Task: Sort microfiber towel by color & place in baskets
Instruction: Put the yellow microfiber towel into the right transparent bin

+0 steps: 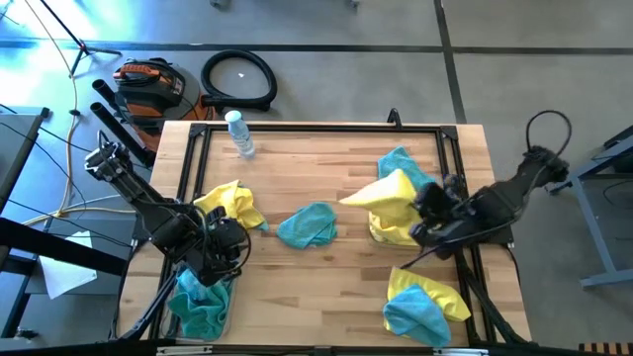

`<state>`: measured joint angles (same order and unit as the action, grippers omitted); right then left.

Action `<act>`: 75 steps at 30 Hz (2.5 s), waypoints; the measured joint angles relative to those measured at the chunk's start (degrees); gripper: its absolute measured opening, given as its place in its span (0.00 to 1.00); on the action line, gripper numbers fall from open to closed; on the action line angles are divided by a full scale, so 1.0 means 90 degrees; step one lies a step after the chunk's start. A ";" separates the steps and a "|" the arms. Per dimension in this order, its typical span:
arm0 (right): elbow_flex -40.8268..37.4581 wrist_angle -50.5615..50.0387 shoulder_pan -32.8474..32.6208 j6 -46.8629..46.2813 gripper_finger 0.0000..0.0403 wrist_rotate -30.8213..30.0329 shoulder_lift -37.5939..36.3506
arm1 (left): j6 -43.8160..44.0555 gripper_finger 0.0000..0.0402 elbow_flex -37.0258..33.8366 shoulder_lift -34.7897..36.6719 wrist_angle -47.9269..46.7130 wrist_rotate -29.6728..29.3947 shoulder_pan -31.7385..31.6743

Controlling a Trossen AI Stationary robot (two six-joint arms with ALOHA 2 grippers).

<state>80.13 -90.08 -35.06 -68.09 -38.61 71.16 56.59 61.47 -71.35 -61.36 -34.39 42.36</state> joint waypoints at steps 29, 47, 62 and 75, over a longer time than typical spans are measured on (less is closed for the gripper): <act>-0.1849 0.0005 -0.0258 -0.1932 0.00 0.5872 -0.2740 | 0.0035 0.25 0.0000 0.0000 0.0561 0.0005 -0.1020; -0.1594 0.0006 -0.0258 -0.0494 0.00 0.2004 -0.2726 | 0.0037 0.25 0.0000 0.0000 0.0627 0.0007 -0.1167; -0.2428 0.0582 -0.0258 0.3104 0.00 0.2480 -0.1400 | 0.0039 0.25 -0.0002 0.0000 0.0967 0.0013 -0.1164; -0.5141 0.3003 0.0403 0.2734 0.00 0.3159 -0.2243 | 0.0037 0.25 -0.0002 0.0000 0.0981 0.0041 -0.1162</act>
<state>33.86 -63.06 -31.43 -43.48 -10.19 50.98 56.93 61.45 -71.35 -52.53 -34.02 31.90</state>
